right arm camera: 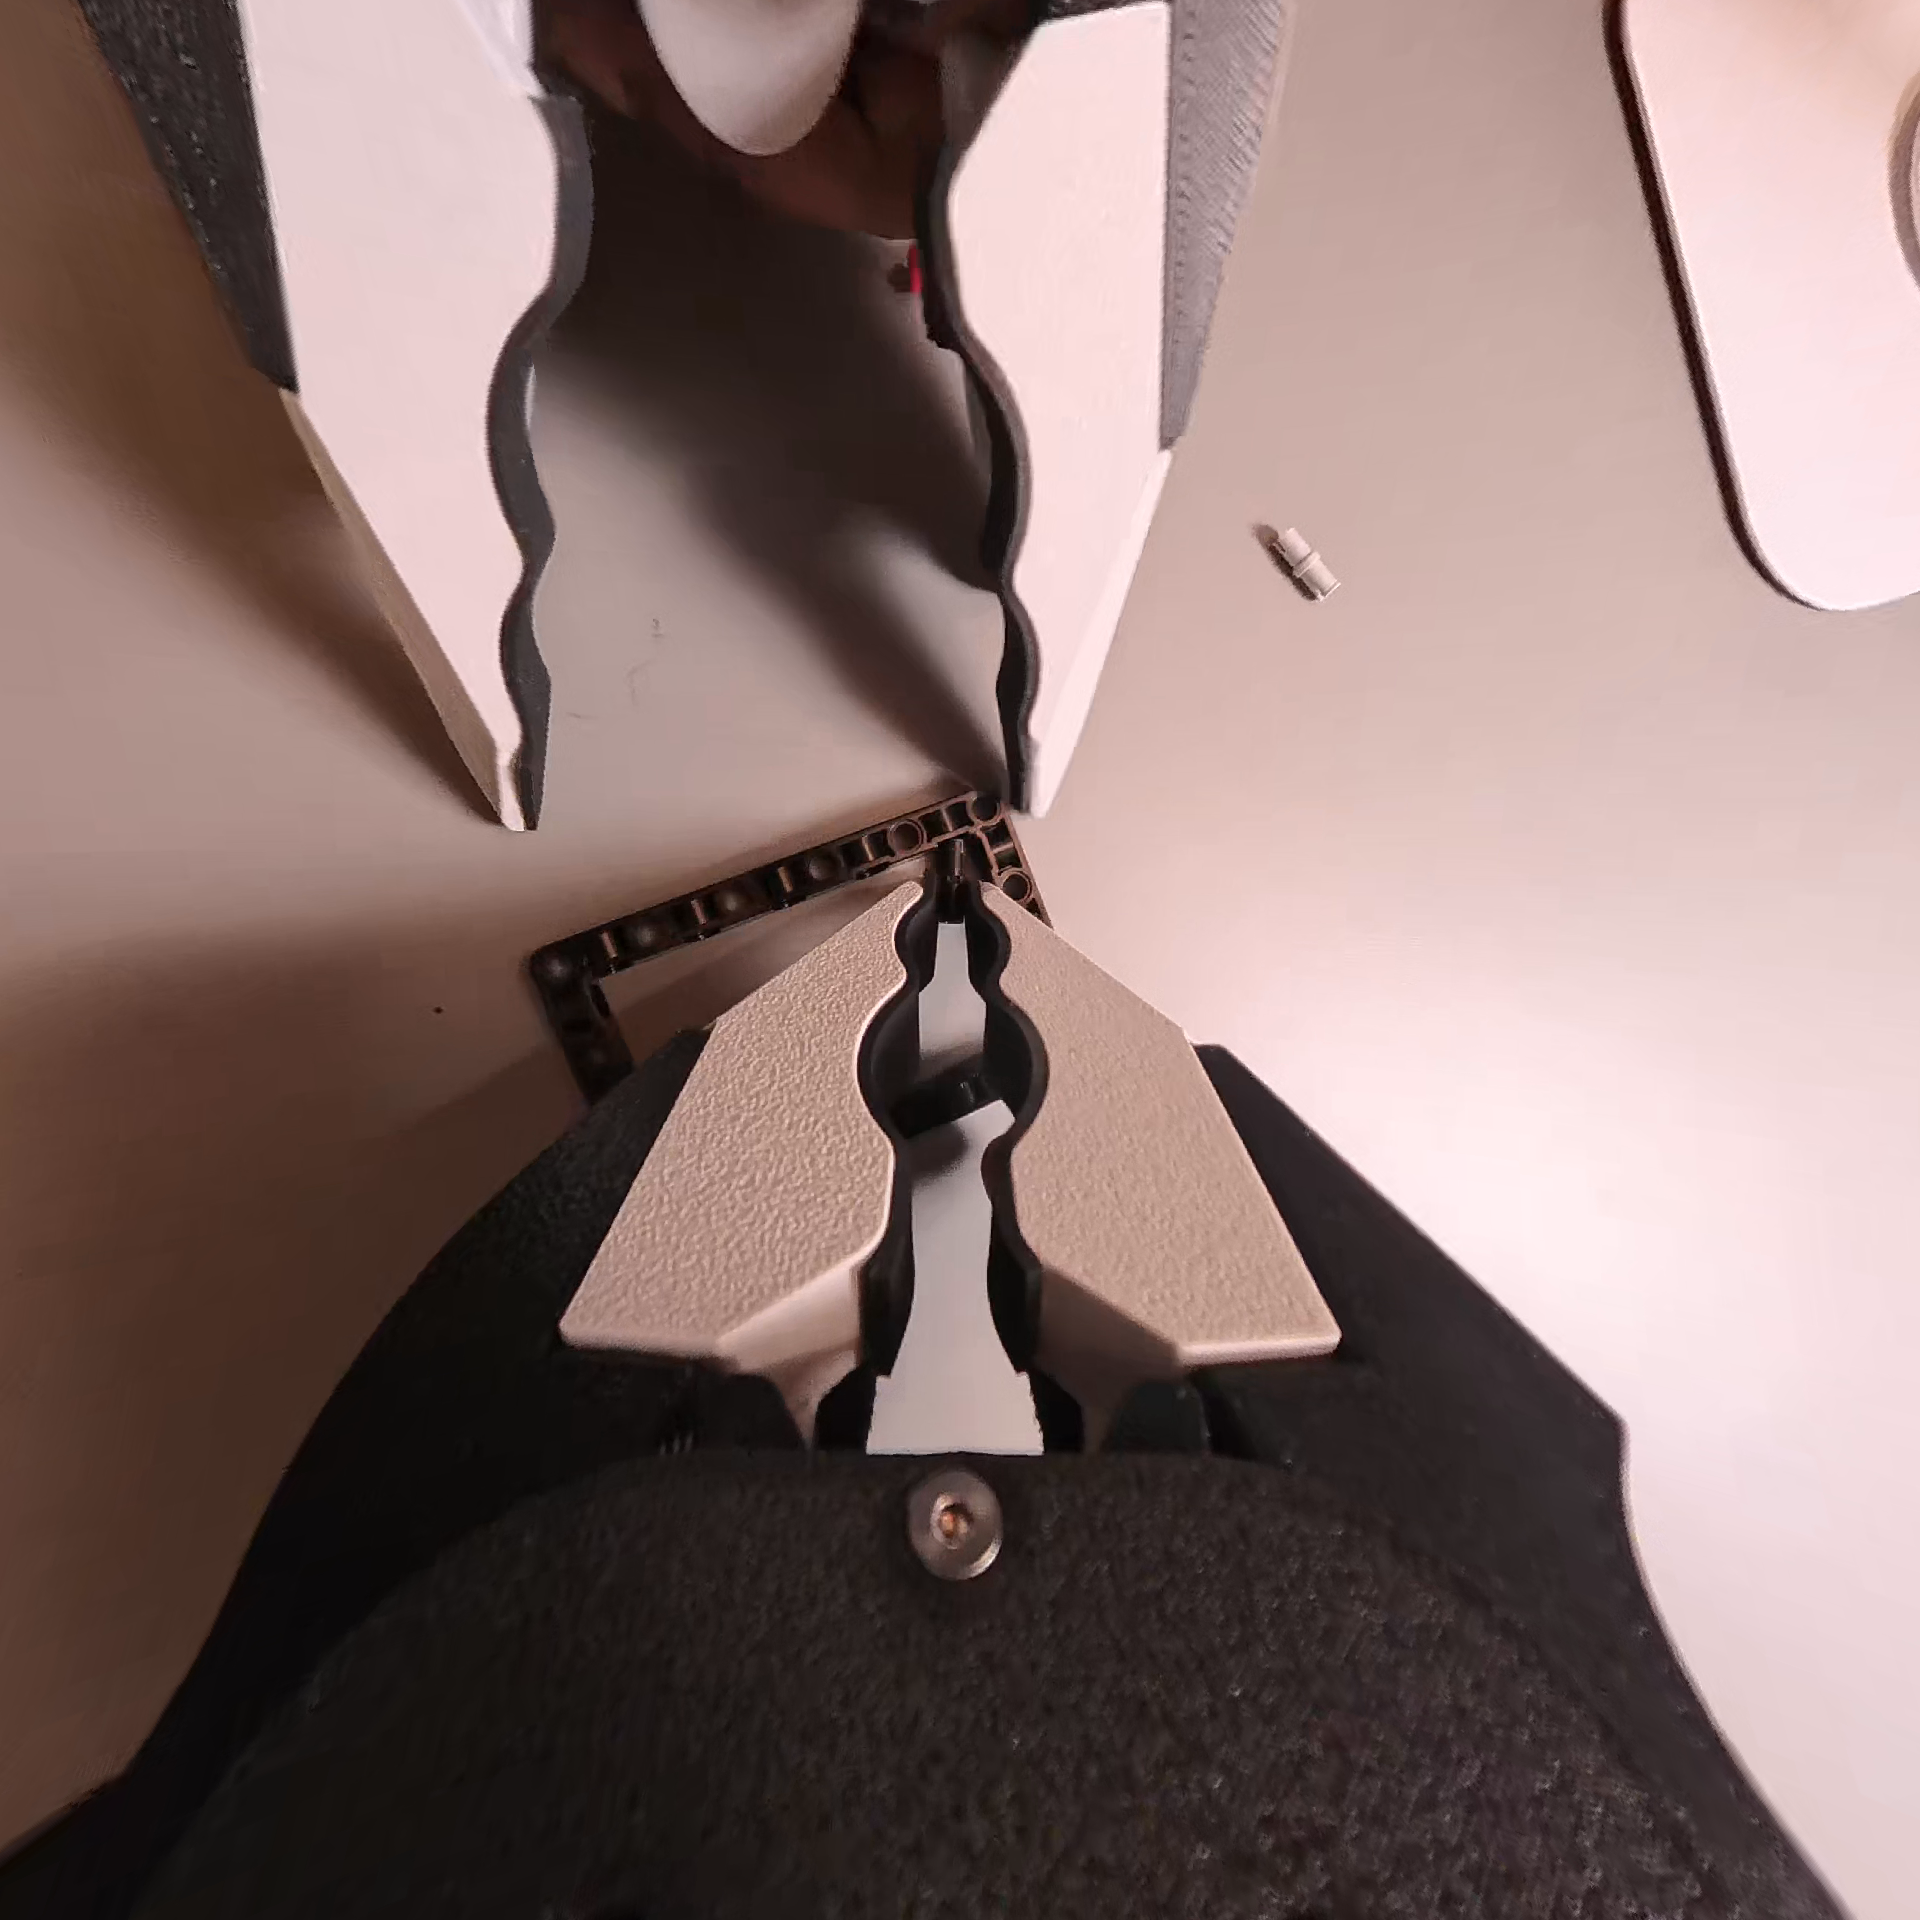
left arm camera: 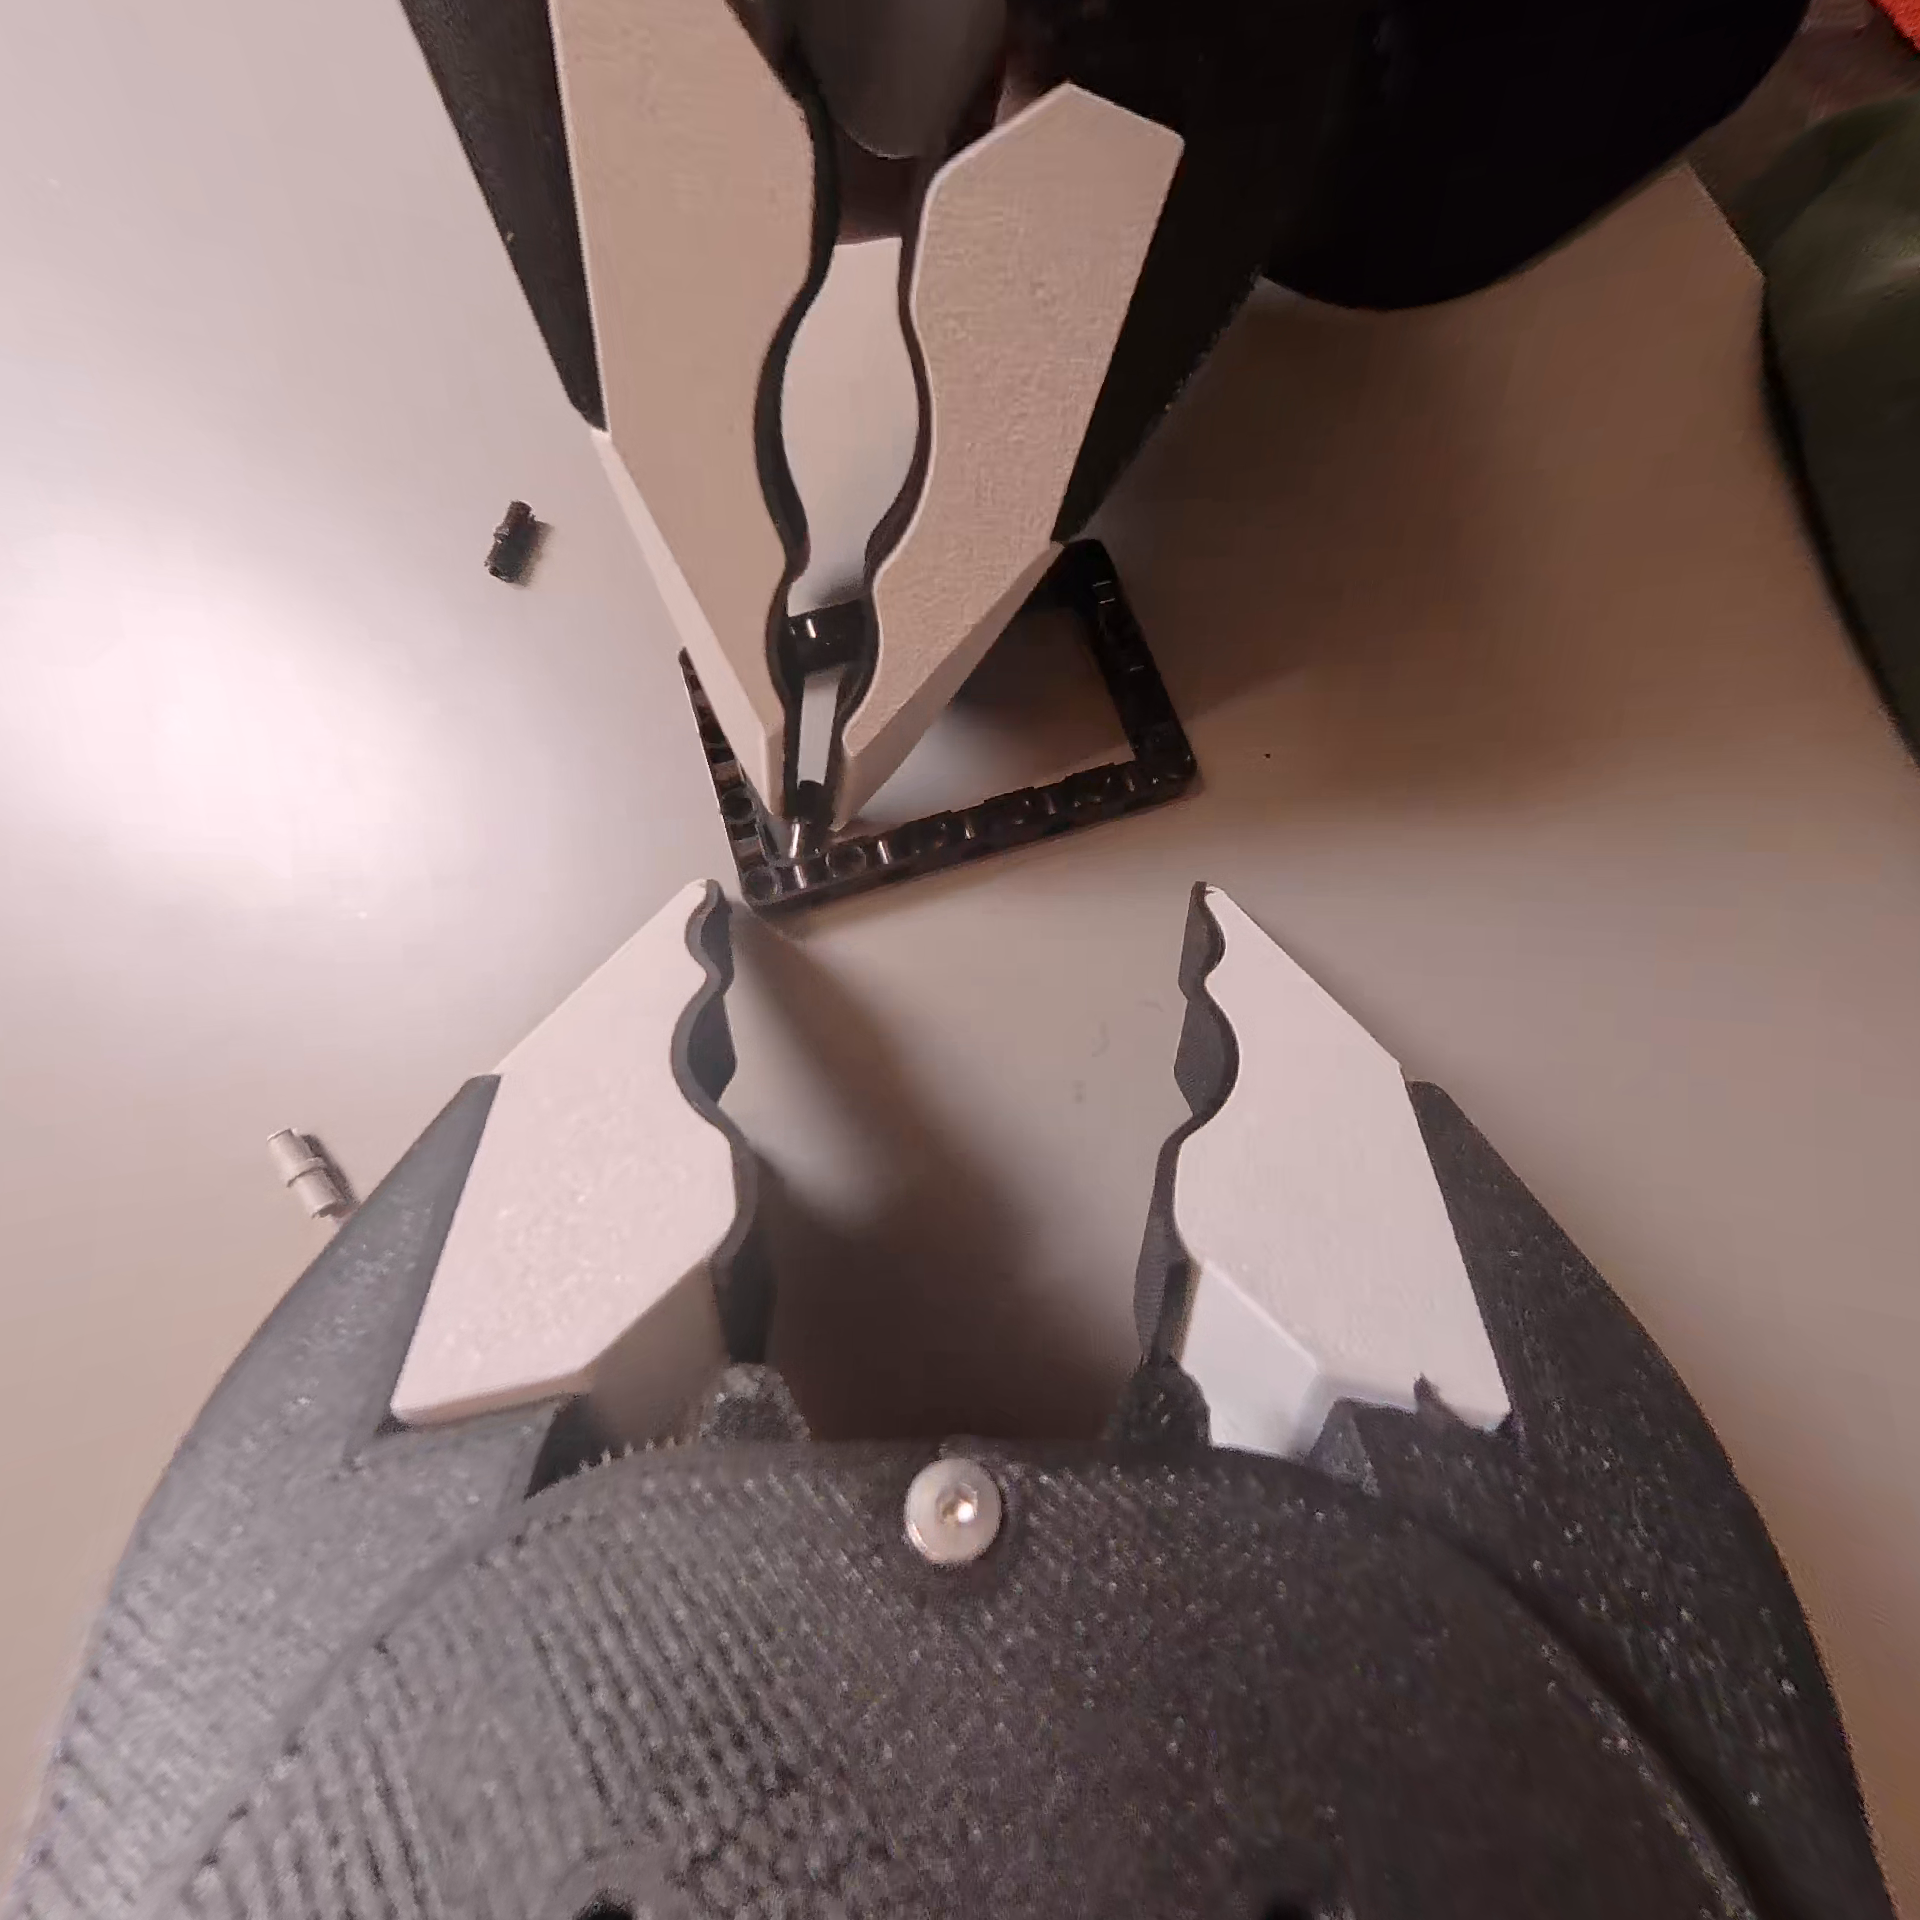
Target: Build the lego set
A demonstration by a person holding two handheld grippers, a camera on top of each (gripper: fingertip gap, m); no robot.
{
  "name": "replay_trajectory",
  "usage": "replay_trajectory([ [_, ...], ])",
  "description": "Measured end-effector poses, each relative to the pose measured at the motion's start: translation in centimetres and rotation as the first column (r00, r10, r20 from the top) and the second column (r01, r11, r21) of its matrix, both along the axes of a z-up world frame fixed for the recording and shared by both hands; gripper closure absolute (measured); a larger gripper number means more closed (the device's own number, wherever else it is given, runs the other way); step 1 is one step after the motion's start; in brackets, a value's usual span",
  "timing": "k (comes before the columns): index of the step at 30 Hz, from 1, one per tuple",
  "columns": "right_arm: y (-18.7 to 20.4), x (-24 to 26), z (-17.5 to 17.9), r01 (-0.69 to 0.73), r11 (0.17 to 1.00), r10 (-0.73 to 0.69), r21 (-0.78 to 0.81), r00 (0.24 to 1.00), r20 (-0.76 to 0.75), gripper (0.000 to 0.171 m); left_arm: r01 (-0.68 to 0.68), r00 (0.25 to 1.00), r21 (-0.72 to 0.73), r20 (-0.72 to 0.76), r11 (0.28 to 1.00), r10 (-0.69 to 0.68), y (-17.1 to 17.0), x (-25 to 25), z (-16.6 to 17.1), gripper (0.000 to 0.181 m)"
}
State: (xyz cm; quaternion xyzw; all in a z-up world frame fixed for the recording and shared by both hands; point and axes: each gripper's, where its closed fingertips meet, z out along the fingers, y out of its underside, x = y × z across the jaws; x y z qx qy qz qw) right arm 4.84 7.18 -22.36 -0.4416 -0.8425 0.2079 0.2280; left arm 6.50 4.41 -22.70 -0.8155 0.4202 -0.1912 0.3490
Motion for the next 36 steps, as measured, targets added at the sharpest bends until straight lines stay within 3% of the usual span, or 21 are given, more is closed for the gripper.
replay_trajectory([
  [12,-0.9,0.3,0.5,-0.219,0.972,0.222,0.083,0.975,-0.027,0.17,0.01,1.0,0.028,0.006,1.0,-0.01,0.1,0.2,0.3,0.114],
  [17,-1.3,0.7,0.1,-0.265,0.96,0.266,0.097,0.964,-0.005,0.17,-0.019,1.0,0.058,0.014,0.998,0.018,1.0,-1.2,1.3,0.136],
  [23,-1.0,0.4,-0.1,-0.285,0.95,0.287,0.125,0.958,0.004,0.17,0.044,0.997,0.042,-0.058,0.998,-0.041,1.6,-1.5,0.3,0.155],
  [36,-1.1,0.1,0.0,-0.308,0.934,0.322,0.182,0.945,-0.053,0.17,0.088,0.996,0.059,-0.009,0.994,-0.088,1.2,-1.4,0.3,0.156],
])
